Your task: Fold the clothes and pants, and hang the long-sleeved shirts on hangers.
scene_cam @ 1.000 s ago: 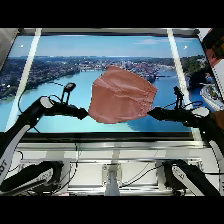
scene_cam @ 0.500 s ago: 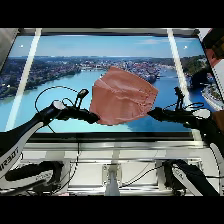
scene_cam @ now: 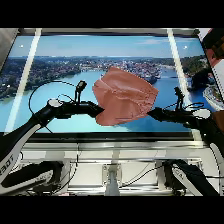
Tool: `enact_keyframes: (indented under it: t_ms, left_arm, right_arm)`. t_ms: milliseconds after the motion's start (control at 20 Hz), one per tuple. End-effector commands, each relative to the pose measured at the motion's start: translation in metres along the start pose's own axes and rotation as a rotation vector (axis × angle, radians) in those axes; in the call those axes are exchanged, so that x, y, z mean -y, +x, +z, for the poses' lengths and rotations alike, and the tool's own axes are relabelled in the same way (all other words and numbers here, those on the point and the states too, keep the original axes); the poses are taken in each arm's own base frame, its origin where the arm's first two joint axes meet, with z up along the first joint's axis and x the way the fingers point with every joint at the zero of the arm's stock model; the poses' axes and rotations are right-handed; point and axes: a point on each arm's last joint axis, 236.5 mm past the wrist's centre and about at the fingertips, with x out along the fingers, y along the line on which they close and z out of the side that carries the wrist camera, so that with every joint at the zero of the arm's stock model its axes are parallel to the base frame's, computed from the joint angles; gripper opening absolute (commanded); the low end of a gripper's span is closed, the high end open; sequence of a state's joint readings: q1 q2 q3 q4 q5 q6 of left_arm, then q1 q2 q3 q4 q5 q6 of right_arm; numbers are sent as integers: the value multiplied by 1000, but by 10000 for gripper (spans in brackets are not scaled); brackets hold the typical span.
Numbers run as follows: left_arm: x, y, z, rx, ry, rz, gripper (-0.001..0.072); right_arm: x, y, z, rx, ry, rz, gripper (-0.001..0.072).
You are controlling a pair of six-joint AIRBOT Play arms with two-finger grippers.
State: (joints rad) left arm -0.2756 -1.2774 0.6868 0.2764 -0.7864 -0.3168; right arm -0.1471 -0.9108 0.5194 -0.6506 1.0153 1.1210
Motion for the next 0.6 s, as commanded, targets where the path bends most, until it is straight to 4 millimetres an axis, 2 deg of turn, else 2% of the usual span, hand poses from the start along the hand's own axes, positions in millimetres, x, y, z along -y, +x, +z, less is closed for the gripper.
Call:
enact_keyframes:
  t_ms: [0, 100, 250, 350, 450, 500, 550]
  left_arm:
    - [11, -14, 7, -4, 85, 6, 211]
    - [8, -26, 1, -50, 115, 55, 12]
    - [-4, -38, -8, -95, 63, 120, 11]
    - [-18, -43, -23, -158, 9, 183, 10]
    - [-33, -48, -40, -232, 41, 237, 20]
    - [-35, -47, -43, -244, 40, 239, 130]
    - [-36, -45, -47, -250, 9, 241, 471]
  right_arm:
    - [-4, -2, 1, -6, -13, 7, 19]
    - [-13, -6, 3, -17, -58, 25, 19]
    - [-22, -12, 7, -24, -98, 38, 19]
    - [-23, -13, 5, -33, -100, 40, 19]
    - [-21, -13, 4, -38, -105, 32, 19]
    - [-20, -13, 4, -39, -107, 29, 19]
    - [-20, -13, 4, -40, -108, 27, 19]
